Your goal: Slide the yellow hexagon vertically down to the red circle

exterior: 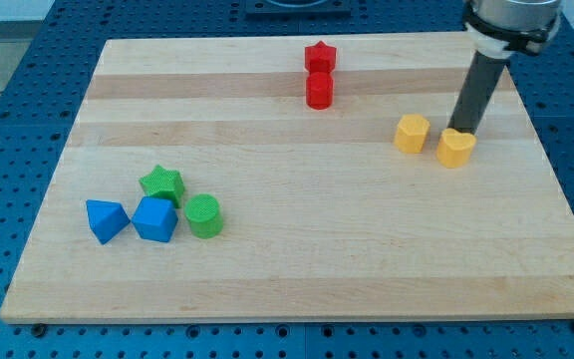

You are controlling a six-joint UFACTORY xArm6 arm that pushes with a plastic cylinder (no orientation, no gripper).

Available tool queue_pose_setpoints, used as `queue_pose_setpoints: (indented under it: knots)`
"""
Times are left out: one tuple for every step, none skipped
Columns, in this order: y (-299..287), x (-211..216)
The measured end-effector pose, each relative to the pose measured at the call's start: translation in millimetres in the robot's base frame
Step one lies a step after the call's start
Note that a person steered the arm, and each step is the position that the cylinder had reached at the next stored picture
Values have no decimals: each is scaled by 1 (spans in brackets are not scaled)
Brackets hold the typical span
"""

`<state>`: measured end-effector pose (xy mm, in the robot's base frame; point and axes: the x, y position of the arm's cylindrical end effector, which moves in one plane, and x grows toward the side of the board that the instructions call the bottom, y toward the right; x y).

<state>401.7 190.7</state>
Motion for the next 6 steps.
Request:
queue_pose_setpoints:
  knots:
    - [-27,0]
    - [-62,-1]
    - [-92,-1]
    - [-113,-1]
    - [-122,-3]
    - [-101,-9]
